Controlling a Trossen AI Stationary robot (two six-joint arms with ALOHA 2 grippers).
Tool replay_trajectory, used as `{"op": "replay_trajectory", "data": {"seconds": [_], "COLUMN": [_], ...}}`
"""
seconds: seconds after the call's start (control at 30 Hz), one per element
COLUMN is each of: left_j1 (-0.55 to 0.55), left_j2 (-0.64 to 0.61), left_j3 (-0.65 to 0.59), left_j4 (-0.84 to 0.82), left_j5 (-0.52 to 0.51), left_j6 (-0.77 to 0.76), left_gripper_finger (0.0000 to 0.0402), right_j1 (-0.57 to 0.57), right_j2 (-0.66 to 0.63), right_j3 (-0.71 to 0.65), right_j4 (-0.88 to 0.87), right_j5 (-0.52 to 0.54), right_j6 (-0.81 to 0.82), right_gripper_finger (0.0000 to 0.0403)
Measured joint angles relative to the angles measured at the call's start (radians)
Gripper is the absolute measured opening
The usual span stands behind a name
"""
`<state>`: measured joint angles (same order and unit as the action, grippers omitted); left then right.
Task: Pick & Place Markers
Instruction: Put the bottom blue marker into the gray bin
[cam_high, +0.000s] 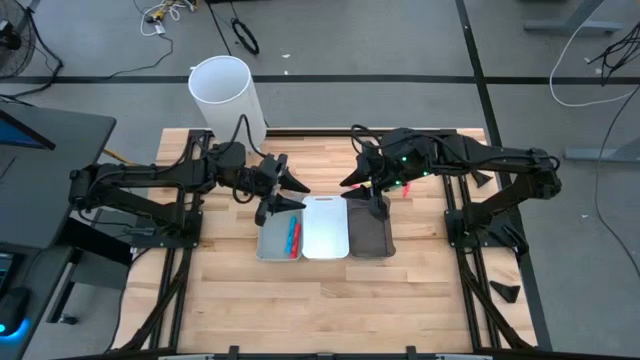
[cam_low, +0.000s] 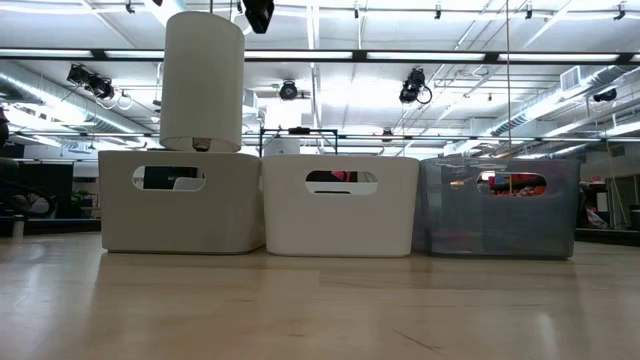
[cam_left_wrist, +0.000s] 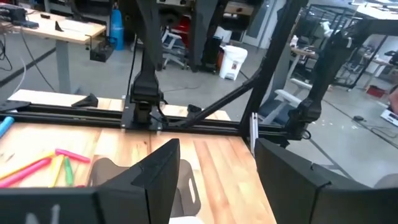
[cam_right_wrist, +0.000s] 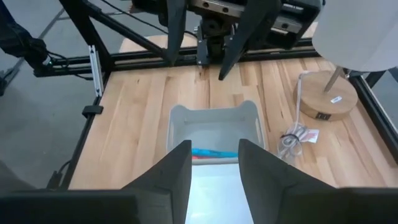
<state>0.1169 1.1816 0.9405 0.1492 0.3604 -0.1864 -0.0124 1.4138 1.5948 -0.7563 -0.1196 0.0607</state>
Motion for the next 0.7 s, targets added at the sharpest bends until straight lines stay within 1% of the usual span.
{"op": "replay_trajectory", "data": {"seconds": [0.17,0.33,0.53,0.7], "left_j1": [-0.003,-0.003,-0.003,-0.003], "left_j2": [-0.004,-0.056,-0.186,-0.287], "left_j3": [0.000,-0.011,-0.150,-0.289], "left_j4": [-0.015,-0.097,0.011,0.133], "left_j5": [0.001,-0.009,-0.101,-0.137], "left_j6": [0.014,0.024,0.003,-0.068], "left_gripper_finger": [0.0213,0.0213,0.0213,0.0213], "right_j1": [0.000,0.000,0.001,0.001], "right_j2": [0.014,0.023,0.026,0.026], "right_j3": [0.000,-0.001,-0.001,-0.001], "right_j4": [-0.006,-0.017,-0.014,-0.013], "right_j5": [0.000,0.000,0.000,0.000], "right_j6": [-0.001,0.004,0.011,0.011], "right_gripper_finger": [0.0132,0.0132,0.0132,0.0132]}}
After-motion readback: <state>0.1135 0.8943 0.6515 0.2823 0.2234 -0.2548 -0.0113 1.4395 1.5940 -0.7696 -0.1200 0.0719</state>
